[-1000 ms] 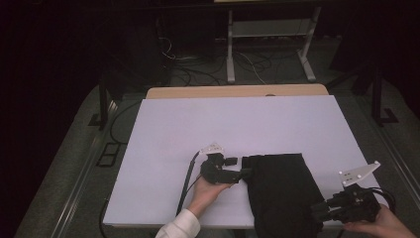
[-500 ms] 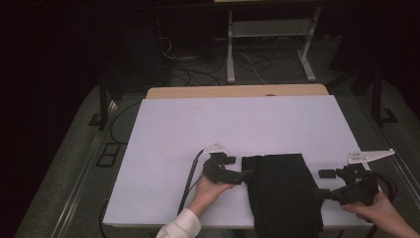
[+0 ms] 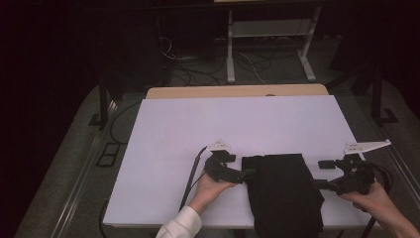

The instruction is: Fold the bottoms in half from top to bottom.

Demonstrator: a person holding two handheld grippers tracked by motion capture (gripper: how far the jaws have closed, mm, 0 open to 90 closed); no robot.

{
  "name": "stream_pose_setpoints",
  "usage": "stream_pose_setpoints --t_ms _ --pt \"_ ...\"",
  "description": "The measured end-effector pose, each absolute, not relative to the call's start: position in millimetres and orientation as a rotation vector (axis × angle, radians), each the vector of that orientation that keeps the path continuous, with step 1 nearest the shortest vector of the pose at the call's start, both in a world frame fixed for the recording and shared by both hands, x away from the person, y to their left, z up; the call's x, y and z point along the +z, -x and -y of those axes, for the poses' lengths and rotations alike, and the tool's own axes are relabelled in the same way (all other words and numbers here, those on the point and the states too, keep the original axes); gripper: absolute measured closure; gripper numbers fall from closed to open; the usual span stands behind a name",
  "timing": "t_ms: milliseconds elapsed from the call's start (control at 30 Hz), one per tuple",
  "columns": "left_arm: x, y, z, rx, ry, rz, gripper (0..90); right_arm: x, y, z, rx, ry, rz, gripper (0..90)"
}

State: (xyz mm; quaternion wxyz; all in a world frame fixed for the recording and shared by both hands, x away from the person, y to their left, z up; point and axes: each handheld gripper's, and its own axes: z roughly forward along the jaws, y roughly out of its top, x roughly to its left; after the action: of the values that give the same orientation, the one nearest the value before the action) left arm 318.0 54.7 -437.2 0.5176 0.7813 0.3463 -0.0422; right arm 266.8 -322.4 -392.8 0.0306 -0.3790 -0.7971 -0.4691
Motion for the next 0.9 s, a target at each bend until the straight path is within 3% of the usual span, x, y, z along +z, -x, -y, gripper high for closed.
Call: stream_pose_setpoints --t_ms 900 --pt "-440 -332 -53 -0.081 -1.865 -0.857 0.0 -400 -305 319 -1.431 1.195 2.492 0.0"
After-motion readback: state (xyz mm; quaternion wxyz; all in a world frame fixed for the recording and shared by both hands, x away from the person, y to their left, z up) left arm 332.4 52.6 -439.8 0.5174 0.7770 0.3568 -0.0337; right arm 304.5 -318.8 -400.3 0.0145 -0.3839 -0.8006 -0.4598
